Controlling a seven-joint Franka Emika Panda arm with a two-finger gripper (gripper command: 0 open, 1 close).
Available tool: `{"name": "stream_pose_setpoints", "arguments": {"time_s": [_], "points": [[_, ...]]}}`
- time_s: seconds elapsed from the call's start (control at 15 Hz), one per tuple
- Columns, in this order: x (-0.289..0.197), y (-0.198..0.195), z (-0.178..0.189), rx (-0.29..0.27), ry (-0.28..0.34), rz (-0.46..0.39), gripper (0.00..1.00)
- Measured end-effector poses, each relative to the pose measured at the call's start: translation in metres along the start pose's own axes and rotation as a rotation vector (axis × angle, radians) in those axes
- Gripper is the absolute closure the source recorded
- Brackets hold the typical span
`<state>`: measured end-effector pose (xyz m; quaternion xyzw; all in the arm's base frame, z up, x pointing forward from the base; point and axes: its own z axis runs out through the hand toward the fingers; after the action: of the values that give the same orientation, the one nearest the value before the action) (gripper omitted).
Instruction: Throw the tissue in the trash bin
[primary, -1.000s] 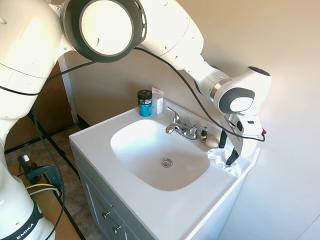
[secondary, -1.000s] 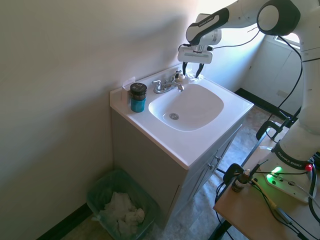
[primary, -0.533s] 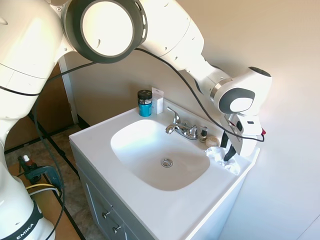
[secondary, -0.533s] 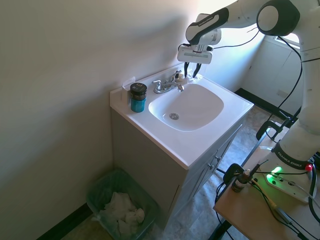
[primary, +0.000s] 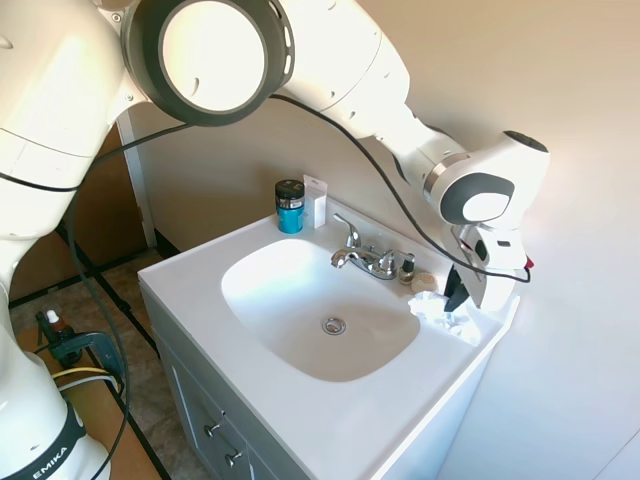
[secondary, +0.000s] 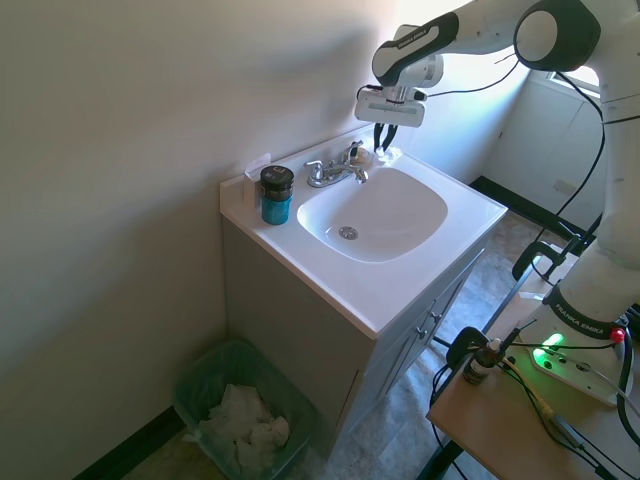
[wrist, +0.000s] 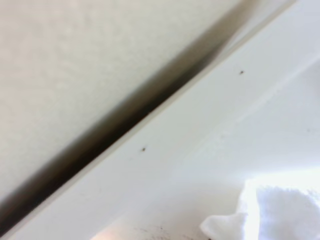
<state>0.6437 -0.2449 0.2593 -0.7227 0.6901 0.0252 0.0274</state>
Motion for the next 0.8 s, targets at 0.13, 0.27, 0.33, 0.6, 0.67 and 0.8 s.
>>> {"name": "stream_pose_setpoints", "arguments": {"time_s": [0.13,0.27,0.33,0.6,0.67,0.8], "points": [[0.002,0.001,-0.007,0.016,-0.006,0.003,1.0],[0.003,0.002,-0.026,0.045,0.0,-0.001,1.0],[0.001,0.004,-0.045,0.076,0.008,-0.009,1.0],[-0.033,0.025,-0.126,0.176,0.027,-0.056,1.0],[-0.048,0.032,-0.14,0.188,0.032,-0.078,1.0],[-0.087,0.044,-0.167,0.206,0.057,-0.13,1.0]]}}
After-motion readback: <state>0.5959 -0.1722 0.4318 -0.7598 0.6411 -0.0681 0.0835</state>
